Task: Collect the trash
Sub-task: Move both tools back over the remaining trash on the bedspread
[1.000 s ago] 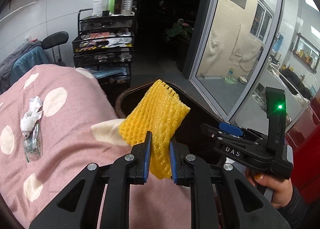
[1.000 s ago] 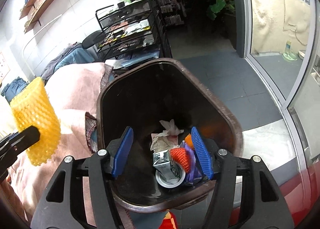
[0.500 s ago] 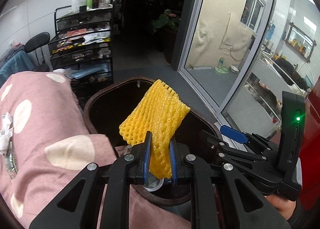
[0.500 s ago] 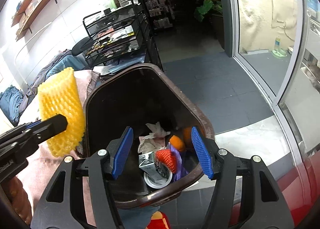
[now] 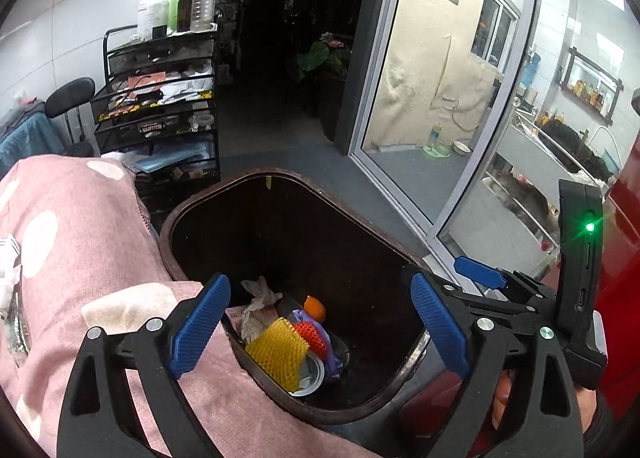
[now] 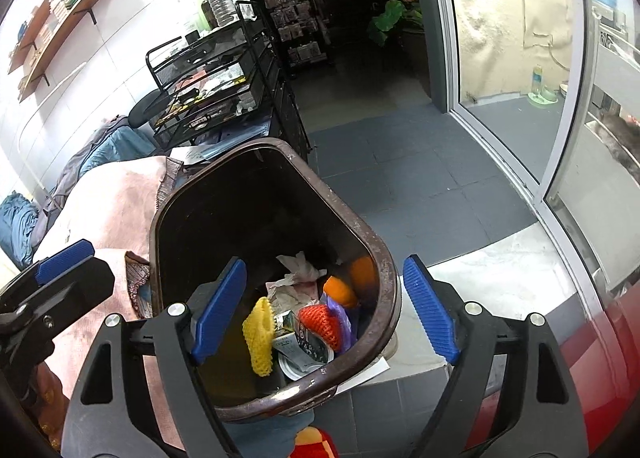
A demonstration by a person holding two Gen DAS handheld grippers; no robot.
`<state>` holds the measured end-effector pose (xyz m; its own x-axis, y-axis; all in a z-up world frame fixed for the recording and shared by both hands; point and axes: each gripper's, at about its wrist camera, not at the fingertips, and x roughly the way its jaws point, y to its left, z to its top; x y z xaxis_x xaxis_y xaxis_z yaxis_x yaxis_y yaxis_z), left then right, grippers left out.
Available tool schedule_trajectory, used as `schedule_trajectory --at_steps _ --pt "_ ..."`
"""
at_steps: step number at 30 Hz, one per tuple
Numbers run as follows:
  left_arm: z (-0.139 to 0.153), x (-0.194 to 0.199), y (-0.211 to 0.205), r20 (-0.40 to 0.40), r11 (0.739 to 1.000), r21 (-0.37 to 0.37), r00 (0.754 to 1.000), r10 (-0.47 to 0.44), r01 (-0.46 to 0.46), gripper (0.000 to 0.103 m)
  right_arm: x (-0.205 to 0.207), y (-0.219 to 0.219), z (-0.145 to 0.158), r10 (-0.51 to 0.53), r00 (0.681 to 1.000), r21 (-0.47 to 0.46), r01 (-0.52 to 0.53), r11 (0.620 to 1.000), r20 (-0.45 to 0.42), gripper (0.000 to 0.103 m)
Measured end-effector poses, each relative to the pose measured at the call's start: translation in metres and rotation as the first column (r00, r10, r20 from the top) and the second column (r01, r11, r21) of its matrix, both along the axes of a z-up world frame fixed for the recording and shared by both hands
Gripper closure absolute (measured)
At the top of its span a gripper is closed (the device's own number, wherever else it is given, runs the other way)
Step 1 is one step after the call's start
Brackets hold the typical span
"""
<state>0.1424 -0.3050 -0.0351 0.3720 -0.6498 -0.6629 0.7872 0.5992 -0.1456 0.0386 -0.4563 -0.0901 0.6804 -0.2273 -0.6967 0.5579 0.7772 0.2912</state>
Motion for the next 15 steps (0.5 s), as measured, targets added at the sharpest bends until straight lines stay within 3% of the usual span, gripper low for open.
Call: schedule_trajectory --at_steps 15 --pt "0.018 -0.011 0.031 0.143 0.998 0.001 0.987 0.068 -0.069 0.009 0.006 0.016 0.007 0.038 0.999 -0.014 -0.038 0.999 0.011 0.022"
